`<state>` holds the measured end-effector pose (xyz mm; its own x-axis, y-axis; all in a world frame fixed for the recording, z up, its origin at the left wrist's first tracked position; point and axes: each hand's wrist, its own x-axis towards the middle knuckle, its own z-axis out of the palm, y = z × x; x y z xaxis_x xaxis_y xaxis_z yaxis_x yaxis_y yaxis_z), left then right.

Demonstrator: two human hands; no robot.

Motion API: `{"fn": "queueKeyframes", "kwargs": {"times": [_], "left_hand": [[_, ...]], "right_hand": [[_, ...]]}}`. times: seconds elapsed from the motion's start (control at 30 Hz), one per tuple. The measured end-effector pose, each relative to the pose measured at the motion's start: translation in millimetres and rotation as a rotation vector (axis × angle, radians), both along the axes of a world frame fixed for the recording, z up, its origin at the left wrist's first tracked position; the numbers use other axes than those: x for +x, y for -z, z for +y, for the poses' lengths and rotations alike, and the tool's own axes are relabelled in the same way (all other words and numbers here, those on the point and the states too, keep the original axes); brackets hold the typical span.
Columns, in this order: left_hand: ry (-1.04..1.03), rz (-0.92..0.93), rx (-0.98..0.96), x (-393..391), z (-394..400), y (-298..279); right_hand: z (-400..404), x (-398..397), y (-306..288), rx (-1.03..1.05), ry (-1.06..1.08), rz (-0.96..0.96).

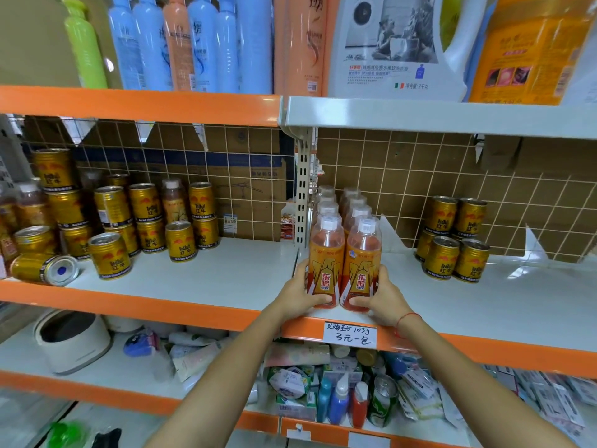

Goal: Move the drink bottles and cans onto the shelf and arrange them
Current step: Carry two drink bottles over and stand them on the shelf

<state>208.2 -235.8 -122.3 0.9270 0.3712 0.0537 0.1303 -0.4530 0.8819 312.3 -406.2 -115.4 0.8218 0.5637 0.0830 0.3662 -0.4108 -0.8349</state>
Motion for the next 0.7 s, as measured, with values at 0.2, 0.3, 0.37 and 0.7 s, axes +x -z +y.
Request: {"fn": "queueKeyframes", "kwargs": {"times": [0.2,0.3,0.37,0.7], "left_hand": [[-0.044,0.040,-0.016,-18,-2,-29],[-0.085,0.031,-0.007,-31,3,-44],[-0.116,0.033,0.014,-43,6,-51],[-0.182,0.026,0.007,-112,28,-63]], "right_hand": [[2,-1,-19,0.182,0.007,0.074],[-1,-7,-31,0.200,0.003,0.049],[-2,-12,-36,0.209,0.019,0.045],[-5,-46,-41,0.065,0.245,-0.216]]}}
